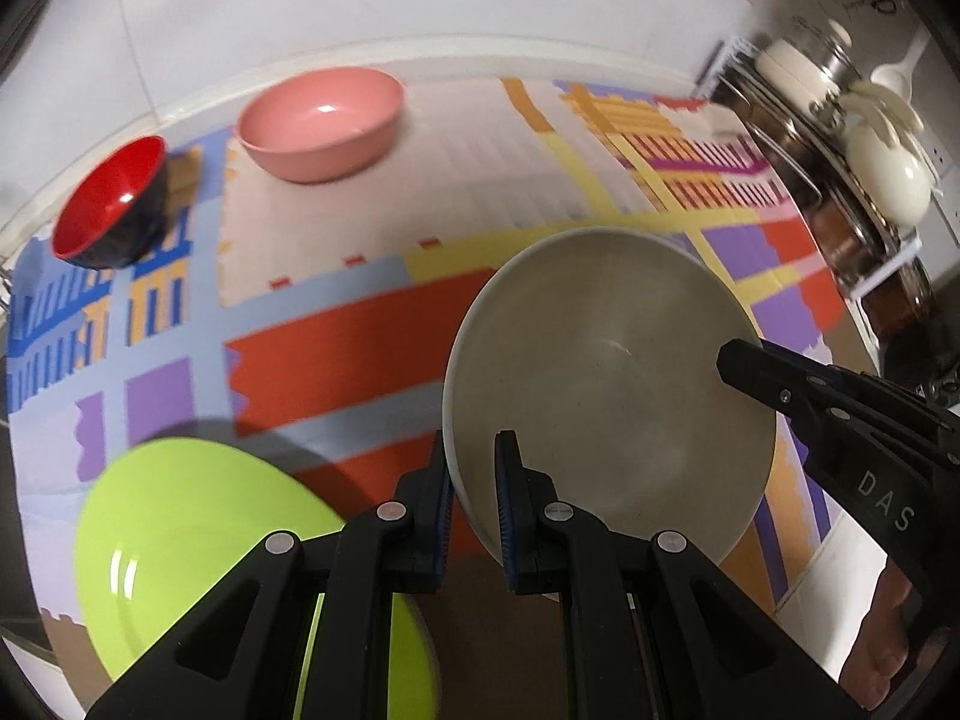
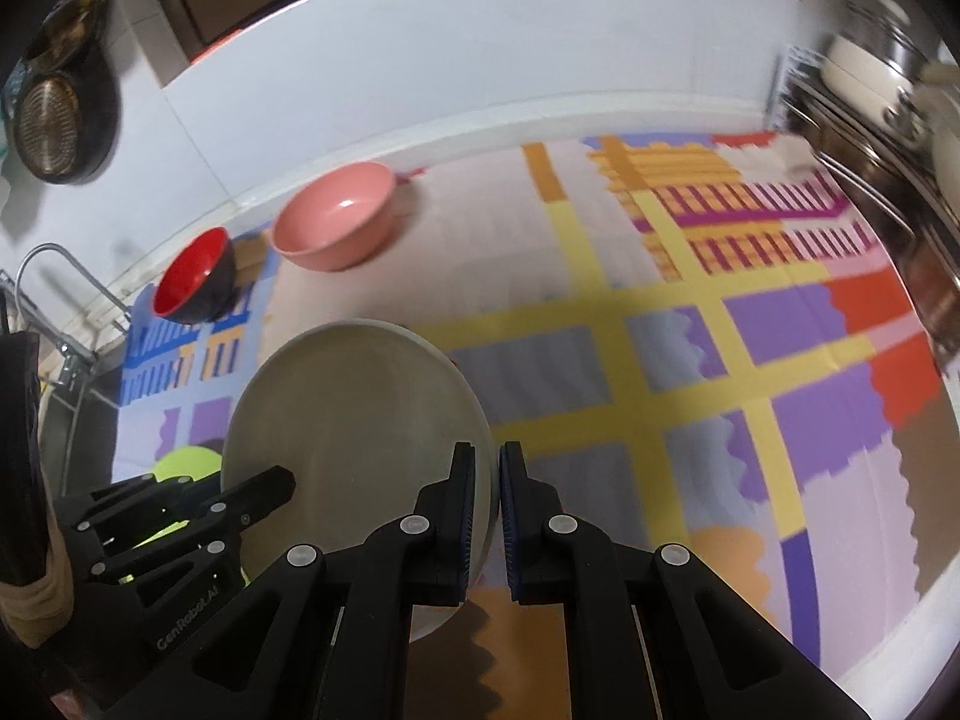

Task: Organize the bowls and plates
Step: 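Lift the white bowl with both tools and carry it toward the green plate, then lower the white bowl onto the mat and open both tools, then move both tools to the pink bowl rim and close on it, then lift the pink bowl with both tools and carry it away from the wall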

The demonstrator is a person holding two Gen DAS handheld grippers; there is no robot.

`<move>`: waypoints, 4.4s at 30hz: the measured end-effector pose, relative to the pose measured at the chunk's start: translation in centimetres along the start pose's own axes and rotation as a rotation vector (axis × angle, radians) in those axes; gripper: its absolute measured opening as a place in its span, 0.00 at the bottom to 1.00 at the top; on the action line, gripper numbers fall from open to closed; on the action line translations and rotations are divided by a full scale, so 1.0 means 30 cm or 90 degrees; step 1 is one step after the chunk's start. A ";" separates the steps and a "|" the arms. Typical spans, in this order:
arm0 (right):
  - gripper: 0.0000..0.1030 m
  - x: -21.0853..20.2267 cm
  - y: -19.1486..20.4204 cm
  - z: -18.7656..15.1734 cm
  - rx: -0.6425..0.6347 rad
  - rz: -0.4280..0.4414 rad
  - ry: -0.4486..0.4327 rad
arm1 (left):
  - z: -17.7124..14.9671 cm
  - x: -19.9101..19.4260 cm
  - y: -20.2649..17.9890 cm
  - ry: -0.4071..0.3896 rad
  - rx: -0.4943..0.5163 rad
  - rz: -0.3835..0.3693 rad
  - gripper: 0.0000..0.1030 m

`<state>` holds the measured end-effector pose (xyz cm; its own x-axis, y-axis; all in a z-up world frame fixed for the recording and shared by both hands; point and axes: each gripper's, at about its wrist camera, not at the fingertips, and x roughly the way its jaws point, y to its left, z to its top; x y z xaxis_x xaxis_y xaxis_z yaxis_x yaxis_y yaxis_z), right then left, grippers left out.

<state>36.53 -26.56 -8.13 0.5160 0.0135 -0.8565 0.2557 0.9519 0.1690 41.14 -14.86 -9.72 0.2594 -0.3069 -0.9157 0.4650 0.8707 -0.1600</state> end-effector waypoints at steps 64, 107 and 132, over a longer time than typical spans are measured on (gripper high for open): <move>0.29 -0.042 0.082 0.181 -0.084 0.051 -0.092 | 0.212 -0.227 0.173 -0.167 -0.015 0.120 0.42; 0.29 0.582 0.255 0.601 -0.144 0.097 0.038 | 0.620 0.248 0.533 -0.081 -0.063 0.132 0.38; 0.11 0.582 0.242 0.619 -0.120 0.084 0.063 | 0.587 0.197 0.480 -0.078 -0.070 0.110 0.13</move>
<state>62.59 -25.11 -12.80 0.4495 0.1620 -0.8785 0.0300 0.9801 0.1961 64.27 -10.91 -10.95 0.4304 -0.1888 -0.8827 0.3122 0.9487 -0.0506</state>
